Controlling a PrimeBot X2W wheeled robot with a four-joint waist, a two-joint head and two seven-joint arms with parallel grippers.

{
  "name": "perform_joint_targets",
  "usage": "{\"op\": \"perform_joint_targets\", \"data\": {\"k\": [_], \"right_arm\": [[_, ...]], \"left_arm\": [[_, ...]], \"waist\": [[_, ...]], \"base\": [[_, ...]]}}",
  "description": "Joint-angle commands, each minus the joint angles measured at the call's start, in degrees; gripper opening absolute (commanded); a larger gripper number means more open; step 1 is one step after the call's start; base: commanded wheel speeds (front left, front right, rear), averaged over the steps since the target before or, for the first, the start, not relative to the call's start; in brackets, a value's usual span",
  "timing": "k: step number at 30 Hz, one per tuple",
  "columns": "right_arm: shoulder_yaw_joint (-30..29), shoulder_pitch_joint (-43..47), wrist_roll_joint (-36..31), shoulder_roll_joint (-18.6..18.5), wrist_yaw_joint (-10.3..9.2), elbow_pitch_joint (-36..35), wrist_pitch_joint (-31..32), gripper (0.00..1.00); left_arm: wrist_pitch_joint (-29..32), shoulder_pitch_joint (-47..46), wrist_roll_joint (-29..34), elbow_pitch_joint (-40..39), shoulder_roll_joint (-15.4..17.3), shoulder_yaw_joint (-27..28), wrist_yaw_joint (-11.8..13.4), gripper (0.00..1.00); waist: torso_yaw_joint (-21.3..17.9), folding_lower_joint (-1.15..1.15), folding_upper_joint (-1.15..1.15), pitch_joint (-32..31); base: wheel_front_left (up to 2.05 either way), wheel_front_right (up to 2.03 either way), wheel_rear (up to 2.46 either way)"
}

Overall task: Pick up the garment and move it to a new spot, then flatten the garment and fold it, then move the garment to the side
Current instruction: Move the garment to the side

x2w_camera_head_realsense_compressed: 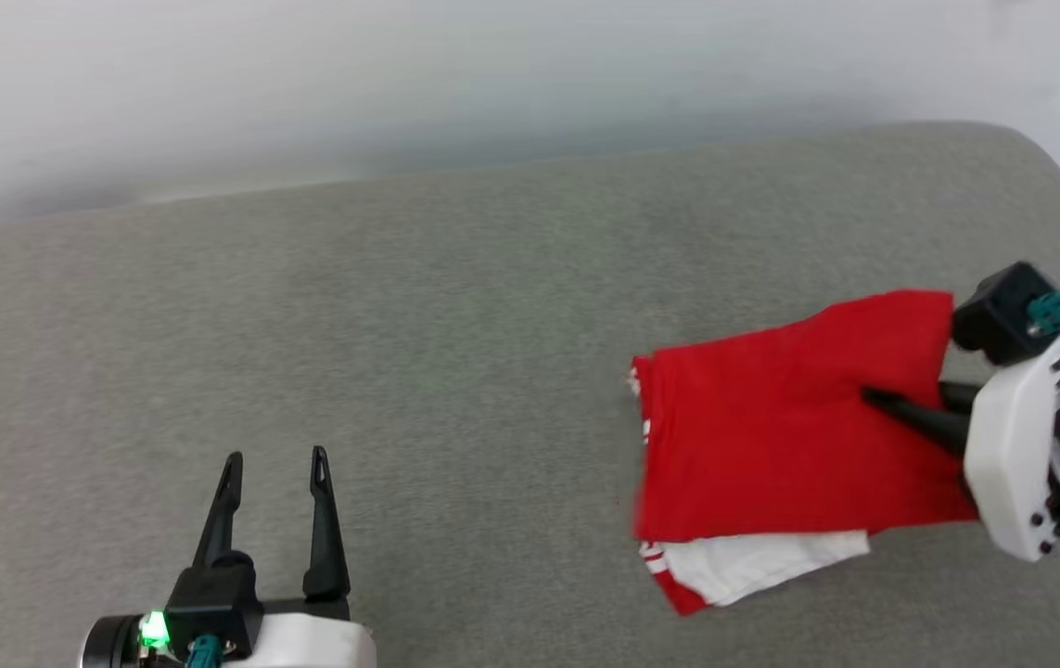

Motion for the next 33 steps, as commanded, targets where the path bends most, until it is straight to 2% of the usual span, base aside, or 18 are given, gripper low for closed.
{"op": "perform_joint_targets", "data": {"k": [1, 7, 14, 24, 31, 32, 33], "right_arm": [[0.0, -1.1, -0.2, -0.5, -0.05, -0.1, -0.1, 0.00], [0.8, -5.7, -6.4, -5.5, -0.05, 3.0, -1.7, 0.00], [1.5, -10.4, -12.0, -9.0, -0.07, 15.7, -5.5, 0.00], [-1.6, -18.0, -16.4, -7.2, -0.07, 33.5, -12.7, 0.00], [-3.8, -19.9, -18.0, -2.1, -0.07, 44.1, -15.9, 0.00], [-4.1, -20.1, -18.3, -1.6, -0.07, 45.4, -16.4, 0.32], [-4.3, -20.3, -18.8, -0.9, -0.07, 46.7, -16.9, 0.87]], "left_arm": [[-0.1, -0.8, 0.1, -0.1, -0.1, 0.2, -0.1, 1.00], [-0.1, -4.3, 1.5, -0.9, 0.0, 1.0, -1.2, 1.00], [-0.1, -7.4, 2.7, -2.1, 0.8, 1.5, -2.4, 1.00], [-0.1, -11.5, 3.6, -5.0, 2.7, 2.0, -2.8, 1.00], [-0.1, -12.7, 3.6, -5.6, 3.3, 2.0, -2.3, 1.00], [-0.1, -12.6, 3.6, -5.5, 3.2, 1.8, -2.2, 1.00], [-0.1, -12.4, 3.5, -5.3, 3.2, 1.7, -2.2, 1.00]], "waist": [[-3.2, 0.00, 0.00, 2.3], [-6.8, 0.00, 0.00, 7.5], [-7.7, 0.00, 0.00, 13.4], [-7.9, 0.00, 0.00, 21.6], [-7.6, 0.00, 0.00, 23.6], [-7.6, 0.00, 0.00, 23.3], [-7.4, 0.00, 0.00, 22.9]], "base": [[0.00, 0.00, 0.00], [0.00, 0.00, 0.00], [0.00, 0.00, 0.00], [0.00, 0.00, 0.00], [0.00, 0.00, 0.00], [0.00, 0.00, 0.00], [0.00, 0.00, 0.00]]}}
